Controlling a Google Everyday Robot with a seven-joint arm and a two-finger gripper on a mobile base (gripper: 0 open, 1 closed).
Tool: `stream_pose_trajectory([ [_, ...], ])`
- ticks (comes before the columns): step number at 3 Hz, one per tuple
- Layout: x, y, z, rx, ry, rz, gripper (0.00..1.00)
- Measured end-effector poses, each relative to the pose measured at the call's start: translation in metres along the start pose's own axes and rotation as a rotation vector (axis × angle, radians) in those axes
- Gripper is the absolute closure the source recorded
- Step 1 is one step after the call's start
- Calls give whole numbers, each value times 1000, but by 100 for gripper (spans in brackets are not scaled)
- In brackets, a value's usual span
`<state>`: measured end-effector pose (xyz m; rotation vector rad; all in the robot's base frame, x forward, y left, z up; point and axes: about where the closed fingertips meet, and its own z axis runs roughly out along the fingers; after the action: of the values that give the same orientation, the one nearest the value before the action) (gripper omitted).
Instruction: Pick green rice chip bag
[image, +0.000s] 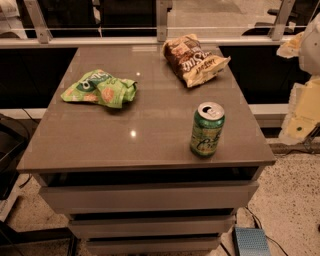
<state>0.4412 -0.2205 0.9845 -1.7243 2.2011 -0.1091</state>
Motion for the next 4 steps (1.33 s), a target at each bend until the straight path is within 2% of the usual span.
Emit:
stream_pose_trajectory([
  [1, -23, -17, -1, -23, -89, -18, 0],
  [2, -74, -20, 13, -63, -207, -48, 0],
  [3, -127, -10, 48, -123, -312, -66, 0],
  [4, -165, 2, 83, -161, -418, -57, 0],
])
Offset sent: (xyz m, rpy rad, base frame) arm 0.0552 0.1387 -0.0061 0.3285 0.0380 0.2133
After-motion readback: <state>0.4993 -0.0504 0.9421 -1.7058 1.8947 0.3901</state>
